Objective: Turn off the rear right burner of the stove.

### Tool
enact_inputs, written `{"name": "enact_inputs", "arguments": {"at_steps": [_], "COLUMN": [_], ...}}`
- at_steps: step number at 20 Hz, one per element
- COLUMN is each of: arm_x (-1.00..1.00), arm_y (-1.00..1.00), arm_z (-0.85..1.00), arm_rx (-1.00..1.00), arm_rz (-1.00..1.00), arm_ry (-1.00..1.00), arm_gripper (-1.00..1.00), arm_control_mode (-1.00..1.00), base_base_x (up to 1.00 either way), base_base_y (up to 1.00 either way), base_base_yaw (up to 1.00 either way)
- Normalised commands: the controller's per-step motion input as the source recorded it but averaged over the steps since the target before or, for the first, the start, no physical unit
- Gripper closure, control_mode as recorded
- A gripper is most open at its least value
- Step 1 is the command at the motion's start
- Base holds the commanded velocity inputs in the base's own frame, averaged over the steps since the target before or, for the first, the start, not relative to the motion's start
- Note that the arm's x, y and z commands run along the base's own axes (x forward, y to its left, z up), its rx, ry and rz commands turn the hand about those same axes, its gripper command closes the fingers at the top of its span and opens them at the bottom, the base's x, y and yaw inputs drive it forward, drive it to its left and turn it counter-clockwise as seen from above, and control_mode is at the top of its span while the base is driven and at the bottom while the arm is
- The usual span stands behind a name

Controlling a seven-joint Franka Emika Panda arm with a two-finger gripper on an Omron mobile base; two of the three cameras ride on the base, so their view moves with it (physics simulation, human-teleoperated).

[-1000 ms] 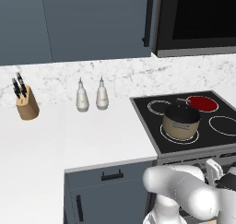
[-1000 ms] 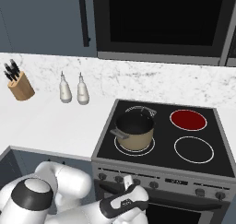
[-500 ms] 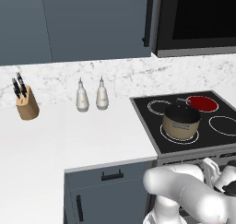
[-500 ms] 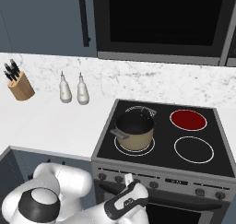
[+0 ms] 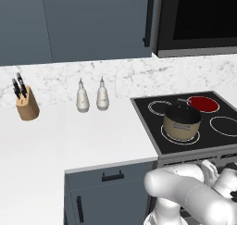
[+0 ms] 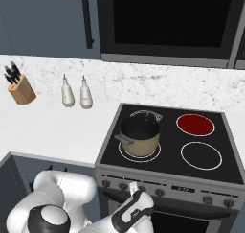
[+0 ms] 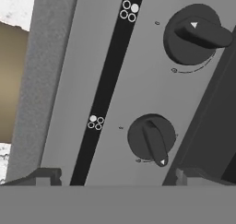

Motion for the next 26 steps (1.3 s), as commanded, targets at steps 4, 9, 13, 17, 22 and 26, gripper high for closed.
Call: {"name": "enact_inputs", "arguments": {"at_steps": [4,9,13,17,22,26], "arm_x": [0.04,0.01,0.07,0.16,0.16,0.12], "arm_y": [0.00,-0.03,-0.10,-0.16,-0.09,0.00], "arm_z": [-0.18,-0.18,-0.03,0.00,0.00,0.00], "arm_rx": [0.00,0.00,0.00,0.00,0.00,0.00], "arm_rz": [0.00,0.00,0.00,0.00,0.00,0.00], "arm_ry": [0.00,0.00,0.00,0.00,0.00,0.00], "arm_gripper": [-1.00,-1.00,-1.00,-1.00,-1.00,-1.00], "arm_control_mode": [-1.00,-1.00,-1.00,-1.00,-1.00,-1.00], "base_base_x": [0.00,0.00,0.00,0.00,0.00,0.00], "base_base_y": [0.00,0.00,0.00,0.00,0.00,0.00], "base_base_yaw": [0.00,0.00,0.00,0.00,0.00,0.00]}}
